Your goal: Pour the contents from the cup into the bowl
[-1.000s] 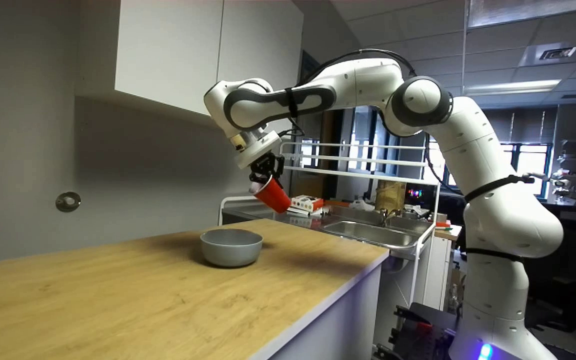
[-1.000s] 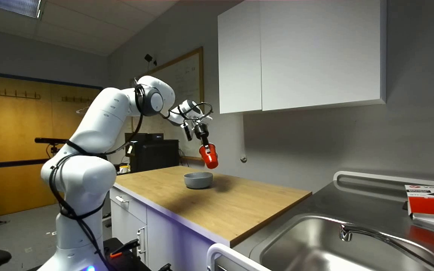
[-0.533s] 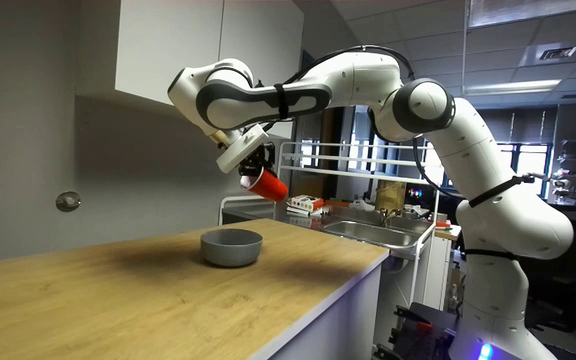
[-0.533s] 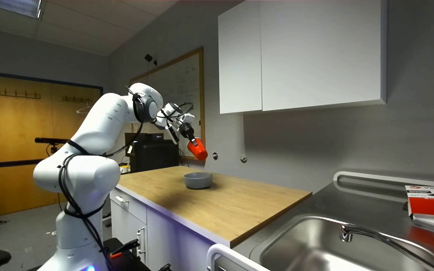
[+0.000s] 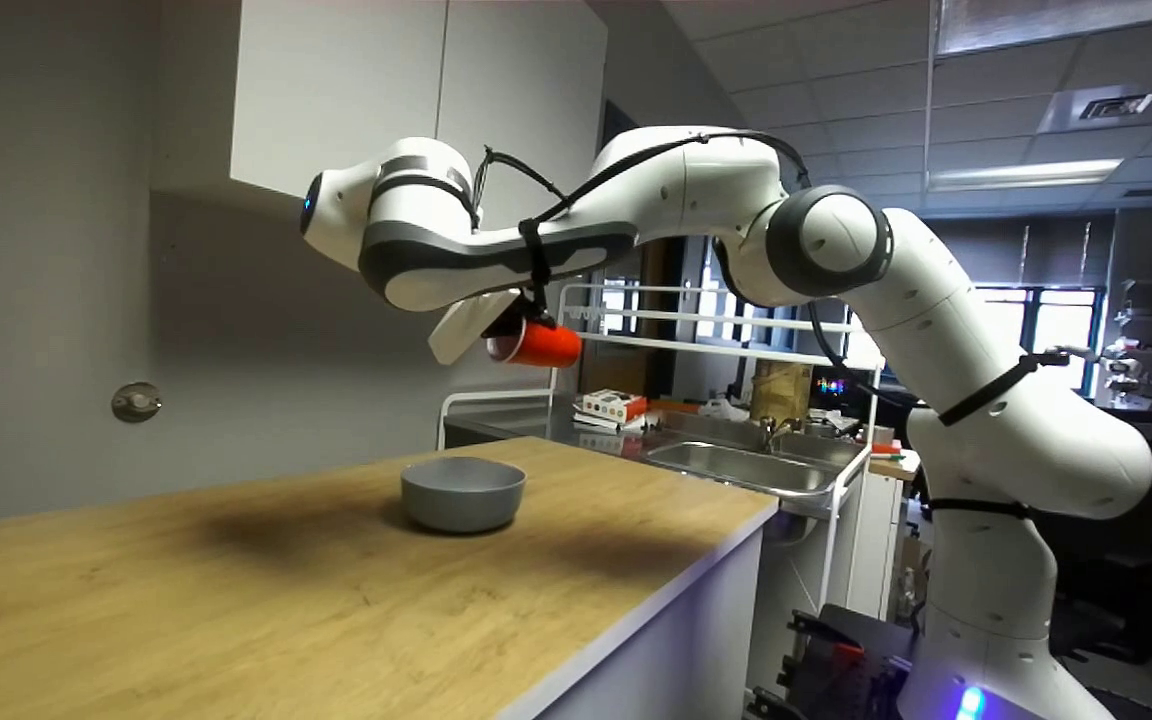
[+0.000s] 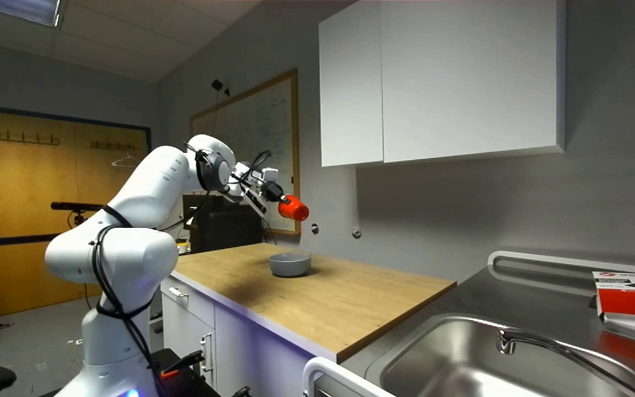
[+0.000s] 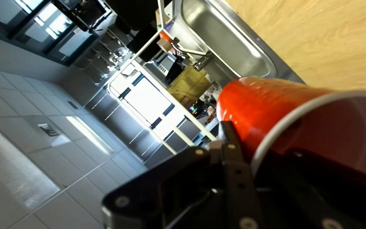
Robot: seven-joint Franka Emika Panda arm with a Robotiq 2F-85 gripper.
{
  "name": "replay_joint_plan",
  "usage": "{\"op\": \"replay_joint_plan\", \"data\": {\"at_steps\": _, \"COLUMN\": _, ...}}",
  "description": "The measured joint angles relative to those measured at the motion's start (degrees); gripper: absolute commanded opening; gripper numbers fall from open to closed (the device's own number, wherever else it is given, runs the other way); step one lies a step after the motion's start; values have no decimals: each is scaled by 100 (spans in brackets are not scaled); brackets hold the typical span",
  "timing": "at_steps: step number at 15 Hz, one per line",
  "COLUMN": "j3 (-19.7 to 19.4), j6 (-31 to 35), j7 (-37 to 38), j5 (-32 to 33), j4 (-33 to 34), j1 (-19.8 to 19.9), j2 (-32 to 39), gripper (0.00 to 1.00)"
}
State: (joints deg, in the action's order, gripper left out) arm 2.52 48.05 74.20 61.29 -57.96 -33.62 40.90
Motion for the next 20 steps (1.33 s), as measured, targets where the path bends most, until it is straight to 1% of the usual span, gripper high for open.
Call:
{"op": "replay_joint_plan", "data": {"at_steps": 3, "j3": -89, "j6": -299, "j7": 0, "j5": 365, "j4": 298, "j1": -61, "j2": 370, "gripper": 0}}
{"op": "replay_joint_plan", "data": {"at_steps": 9, "j3": -387, "j6": -869, "j7": -59, "j5": 1151, "j4": 893, "j1": -421, "j2": 1104, "gripper": 0}}
{"op": "replay_joint_plan", "data": {"at_steps": 13, "j3": -496, "j6": -1048, "j7": -171, "j5": 1662, "j4": 1055, "j1": -489, "j2": 1325, "gripper": 0}}
{"op": "replay_joint_plan", "data": {"at_steps": 20, "j3": -636, "j6": -1158, "j7": -509, "j5": 2494, "j4": 1153, "j1": -509, "j2": 1515, "gripper": 0}}
